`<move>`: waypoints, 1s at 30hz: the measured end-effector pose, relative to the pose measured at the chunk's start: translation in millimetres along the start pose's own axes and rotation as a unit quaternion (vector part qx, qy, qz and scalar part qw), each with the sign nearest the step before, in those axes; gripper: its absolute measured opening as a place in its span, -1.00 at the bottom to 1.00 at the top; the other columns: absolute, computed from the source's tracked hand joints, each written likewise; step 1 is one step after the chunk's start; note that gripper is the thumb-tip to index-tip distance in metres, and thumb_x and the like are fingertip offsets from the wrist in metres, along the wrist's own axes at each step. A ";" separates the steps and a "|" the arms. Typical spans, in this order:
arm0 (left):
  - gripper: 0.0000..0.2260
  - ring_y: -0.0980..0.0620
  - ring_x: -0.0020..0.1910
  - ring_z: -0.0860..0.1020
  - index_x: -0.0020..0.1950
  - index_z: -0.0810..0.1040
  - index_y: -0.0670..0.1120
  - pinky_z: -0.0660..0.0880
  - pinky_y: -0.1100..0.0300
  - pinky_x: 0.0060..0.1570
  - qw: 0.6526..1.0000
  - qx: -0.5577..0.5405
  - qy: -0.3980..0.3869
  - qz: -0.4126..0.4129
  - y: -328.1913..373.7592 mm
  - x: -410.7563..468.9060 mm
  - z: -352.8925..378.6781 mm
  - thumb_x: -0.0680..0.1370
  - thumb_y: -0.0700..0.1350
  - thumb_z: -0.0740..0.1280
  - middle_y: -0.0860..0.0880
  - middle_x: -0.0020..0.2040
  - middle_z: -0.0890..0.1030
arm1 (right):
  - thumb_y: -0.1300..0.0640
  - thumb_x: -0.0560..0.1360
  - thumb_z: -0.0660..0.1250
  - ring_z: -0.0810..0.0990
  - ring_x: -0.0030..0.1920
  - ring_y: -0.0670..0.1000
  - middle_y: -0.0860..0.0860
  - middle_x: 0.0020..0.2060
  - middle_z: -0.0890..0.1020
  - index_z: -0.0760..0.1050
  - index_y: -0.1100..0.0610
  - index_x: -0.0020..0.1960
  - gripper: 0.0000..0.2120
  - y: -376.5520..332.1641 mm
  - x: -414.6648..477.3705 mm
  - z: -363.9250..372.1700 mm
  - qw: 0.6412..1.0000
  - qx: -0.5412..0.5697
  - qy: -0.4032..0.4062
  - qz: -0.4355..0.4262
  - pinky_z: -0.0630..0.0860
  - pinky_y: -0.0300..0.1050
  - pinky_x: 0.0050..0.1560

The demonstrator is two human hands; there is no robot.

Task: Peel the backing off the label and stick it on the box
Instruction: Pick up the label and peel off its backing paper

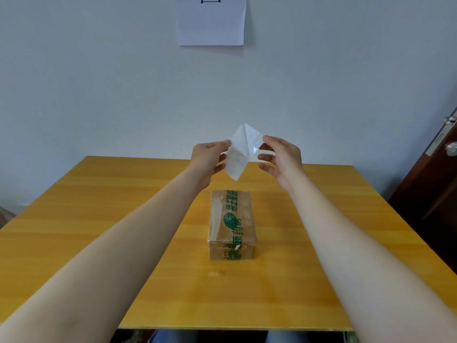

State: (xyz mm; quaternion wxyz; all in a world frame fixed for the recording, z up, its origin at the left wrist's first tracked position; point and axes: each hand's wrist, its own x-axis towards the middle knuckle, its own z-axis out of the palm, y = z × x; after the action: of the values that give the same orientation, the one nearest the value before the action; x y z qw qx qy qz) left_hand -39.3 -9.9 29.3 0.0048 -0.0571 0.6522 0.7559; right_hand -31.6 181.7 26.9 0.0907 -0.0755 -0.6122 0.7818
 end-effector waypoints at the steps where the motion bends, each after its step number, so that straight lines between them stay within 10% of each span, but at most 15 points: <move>1: -0.89 0.00 -0.02 0.60 0.05 0.68 -0.11 0.58 0.15 -0.16 1.000 -0.005 0.001 -0.006 -0.3 -0.1 -1.5 0.61 -0.08 0.46 -0.02 0.08 0.66 | 0.11 0.61 0.47 0.66 -0.24 0.07 0.07 -0.09 0.72 0.70 0.14 0.08 -0.89 -0.3 0.1 -1.0 1.000 0.002 0.003 0.002 0.63 -0.05 -0.28; 30: -0.90 0.07 -0.19 0.63 0.09 0.62 -0.12 0.56 0.17 -0.25 0.973 -0.169 0.096 -0.127 -13.4 7.5 -33.1 0.67 -0.12 0.34 0.03 -0.07 0.73 | 0.14 0.63 0.36 0.60 -0.30 0.11 0.10 -0.15 0.72 0.55 0.19 0.09 -0.88 -3.0 -1.6 -6.9 0.964 0.229 0.121 0.066 0.62 -0.11 -0.35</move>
State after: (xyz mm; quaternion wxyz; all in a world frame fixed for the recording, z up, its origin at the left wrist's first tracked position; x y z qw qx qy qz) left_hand -42.9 -41.1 10.7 0.0278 -0.2119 0.4995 0.8395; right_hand -28.3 188.6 28.1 0.1274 -0.1867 -0.3953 0.8903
